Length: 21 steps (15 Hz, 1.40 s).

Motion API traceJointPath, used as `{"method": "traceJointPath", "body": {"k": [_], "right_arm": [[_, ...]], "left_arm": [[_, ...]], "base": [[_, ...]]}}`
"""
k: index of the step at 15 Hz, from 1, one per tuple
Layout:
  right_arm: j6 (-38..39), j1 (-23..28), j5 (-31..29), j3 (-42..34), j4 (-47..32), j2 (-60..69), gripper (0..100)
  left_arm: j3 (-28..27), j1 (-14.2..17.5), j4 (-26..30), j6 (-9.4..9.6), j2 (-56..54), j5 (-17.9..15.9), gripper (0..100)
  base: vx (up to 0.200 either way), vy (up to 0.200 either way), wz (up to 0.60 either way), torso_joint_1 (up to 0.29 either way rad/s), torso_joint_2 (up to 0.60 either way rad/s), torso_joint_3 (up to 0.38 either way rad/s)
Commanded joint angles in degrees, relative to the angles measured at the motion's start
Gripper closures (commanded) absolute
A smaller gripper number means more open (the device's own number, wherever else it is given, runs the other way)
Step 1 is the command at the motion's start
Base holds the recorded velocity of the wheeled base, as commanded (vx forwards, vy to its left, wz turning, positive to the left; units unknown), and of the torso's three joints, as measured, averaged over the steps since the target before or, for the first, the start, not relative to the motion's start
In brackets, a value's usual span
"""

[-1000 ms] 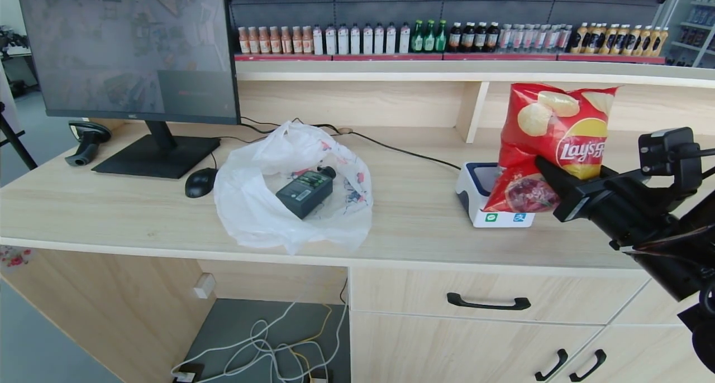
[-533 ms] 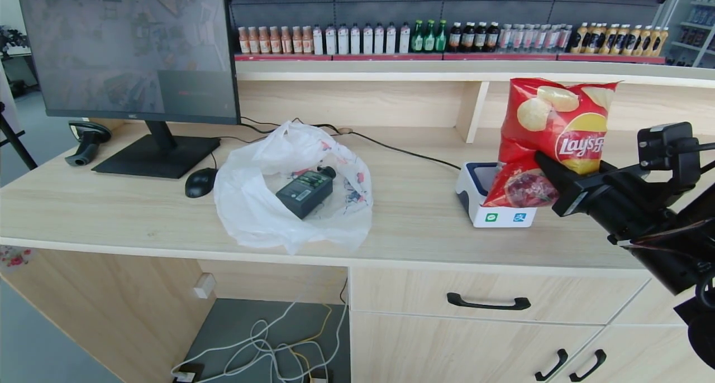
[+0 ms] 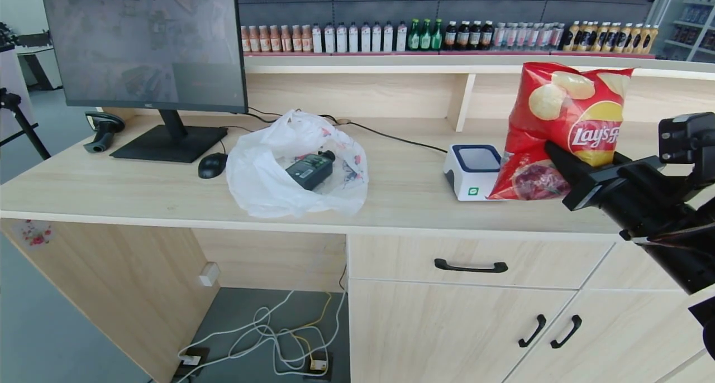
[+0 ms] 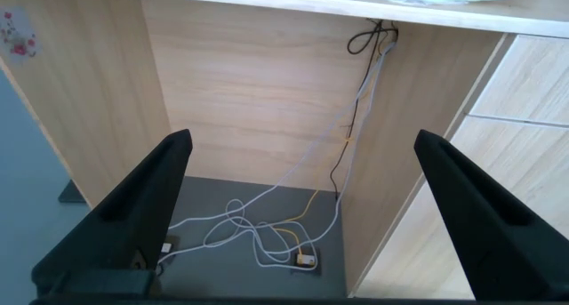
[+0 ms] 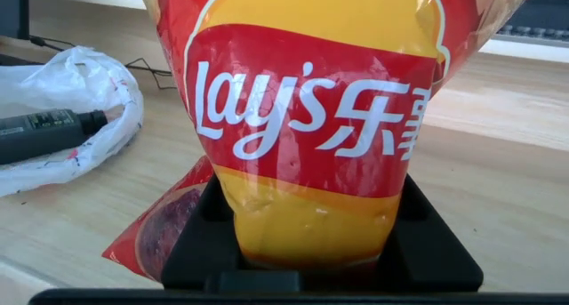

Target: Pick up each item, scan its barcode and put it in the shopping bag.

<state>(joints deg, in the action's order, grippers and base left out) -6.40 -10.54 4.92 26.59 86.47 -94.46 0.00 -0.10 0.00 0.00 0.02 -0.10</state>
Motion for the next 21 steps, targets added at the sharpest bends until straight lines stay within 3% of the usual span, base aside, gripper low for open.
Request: {"method": "traceJointPath", "body": {"k": [1, 6, 16, 21], "right_arm": [[-0.02, 0.0, 0.08, -0.84, 0.1, 1.83, 100], [0.07, 0.09, 0.08, -2.33, 0.19, 3.94, 100], [0.07, 0.0, 0.08, -2.42, 0.19, 4.29, 100], [-0.02, 0.0, 0.17, -1.54, 0.19, 3.76, 100]], "left_arm": [[0.0, 0.01, 0.0, 0.0, -0.02, 0.01, 0], [0.0, 0.01, 0.0, 0.0, -0.02, 0.01, 0], [0.0, 0.01, -0.09, -0.09, -0.02, 0.01, 0], [0.0, 0.01, 0.0, -0.09, -0.02, 0.01, 0]], "base": [[0.0, 0.0, 0.0, 0.0, 0.0, 0.0], [0.0, 0.0, 0.0, 0.0, 0.0, 0.0], [0.0, 0.2, 0.0, 0.003, 0.0, 0.001], [0.0, 0.0, 0.0, 0.0, 0.0, 0.0]]}}
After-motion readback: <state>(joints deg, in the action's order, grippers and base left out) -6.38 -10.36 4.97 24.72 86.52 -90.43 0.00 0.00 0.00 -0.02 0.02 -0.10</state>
